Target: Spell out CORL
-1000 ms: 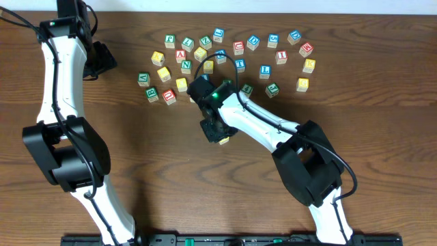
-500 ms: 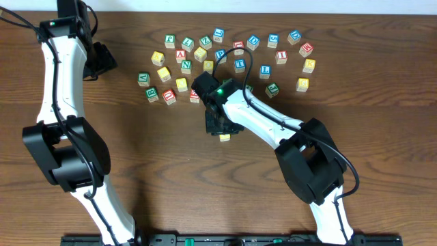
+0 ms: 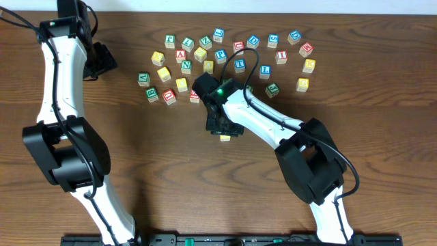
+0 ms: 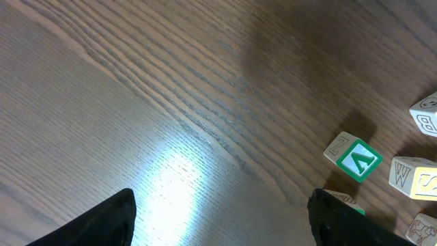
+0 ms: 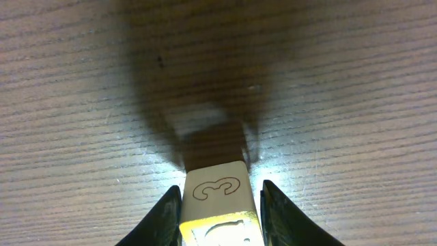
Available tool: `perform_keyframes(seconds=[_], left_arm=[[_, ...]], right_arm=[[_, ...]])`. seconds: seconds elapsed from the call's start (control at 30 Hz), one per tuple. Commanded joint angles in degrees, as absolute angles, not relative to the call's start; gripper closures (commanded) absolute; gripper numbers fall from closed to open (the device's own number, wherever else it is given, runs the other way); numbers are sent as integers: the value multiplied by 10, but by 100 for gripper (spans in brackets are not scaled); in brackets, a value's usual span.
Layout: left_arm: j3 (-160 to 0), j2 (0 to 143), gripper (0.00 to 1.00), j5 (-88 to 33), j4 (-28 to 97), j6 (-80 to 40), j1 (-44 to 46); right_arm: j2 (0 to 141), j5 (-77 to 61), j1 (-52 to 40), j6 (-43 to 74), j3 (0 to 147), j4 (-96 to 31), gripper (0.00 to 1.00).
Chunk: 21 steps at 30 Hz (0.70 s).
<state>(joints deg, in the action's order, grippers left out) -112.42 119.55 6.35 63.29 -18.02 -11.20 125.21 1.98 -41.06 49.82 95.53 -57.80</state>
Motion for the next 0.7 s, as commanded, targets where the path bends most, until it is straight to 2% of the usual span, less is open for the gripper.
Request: perform_keyframes(seconds=[0.0,0.4,0.67], left_arm=[[-1127,1201,21,67,638,-182,-112],[-1127,1201,21,67,638,-182,-112],[-1127,1201,21,67,638,-182,-112]], right_arm=[[1258,29,-413,512,966,-583,69],[1258,20,-407,557,966,-574,73],[1257,19,-400,529,967,-571,60]])
